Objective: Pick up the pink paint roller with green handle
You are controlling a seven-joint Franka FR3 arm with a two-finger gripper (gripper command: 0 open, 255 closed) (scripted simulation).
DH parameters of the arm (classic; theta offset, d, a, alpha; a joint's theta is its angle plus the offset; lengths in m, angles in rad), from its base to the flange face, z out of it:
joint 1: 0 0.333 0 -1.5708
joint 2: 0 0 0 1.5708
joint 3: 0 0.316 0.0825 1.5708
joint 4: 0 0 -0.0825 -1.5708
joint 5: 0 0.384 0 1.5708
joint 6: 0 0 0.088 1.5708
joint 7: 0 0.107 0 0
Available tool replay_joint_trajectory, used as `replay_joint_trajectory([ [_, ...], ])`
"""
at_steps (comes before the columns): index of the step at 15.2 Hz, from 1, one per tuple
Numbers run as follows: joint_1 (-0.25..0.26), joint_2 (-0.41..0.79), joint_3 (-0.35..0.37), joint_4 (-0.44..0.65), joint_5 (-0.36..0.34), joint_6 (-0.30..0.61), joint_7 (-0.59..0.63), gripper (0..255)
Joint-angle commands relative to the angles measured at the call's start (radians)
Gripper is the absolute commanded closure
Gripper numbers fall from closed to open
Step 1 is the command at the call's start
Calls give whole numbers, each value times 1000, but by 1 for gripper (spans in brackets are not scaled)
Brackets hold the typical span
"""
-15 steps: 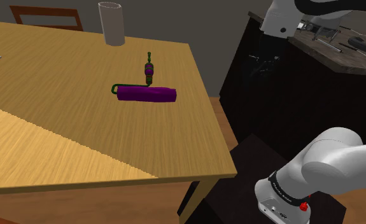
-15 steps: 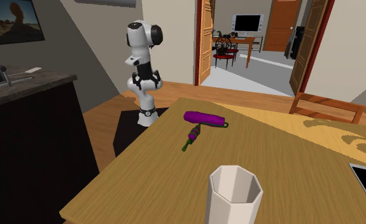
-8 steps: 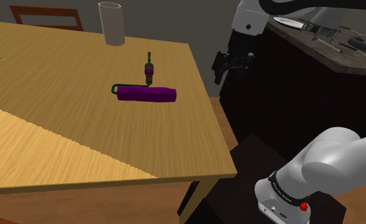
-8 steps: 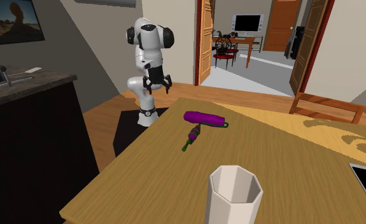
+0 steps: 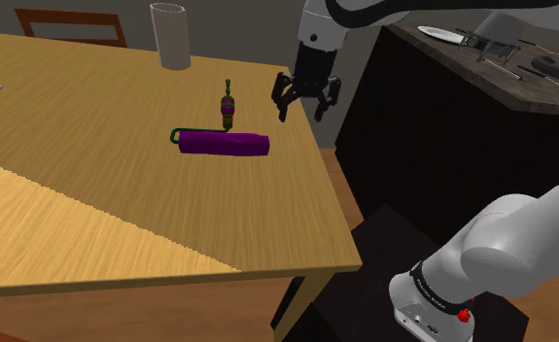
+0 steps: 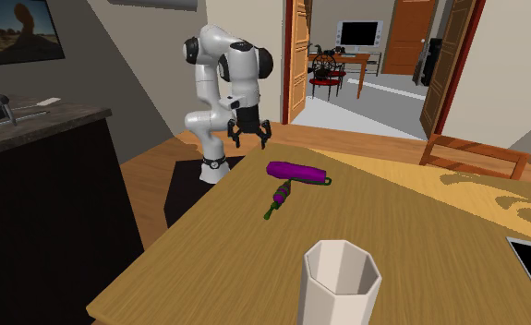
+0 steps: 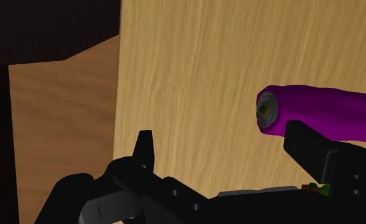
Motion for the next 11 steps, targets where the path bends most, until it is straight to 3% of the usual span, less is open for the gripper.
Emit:
replay_joint_trajectory([
  [1, -1, 66, 22, 58, -19, 18, 62, 0],
  [11, 51, 471, 78, 487, -192, 14, 368, 0],
])
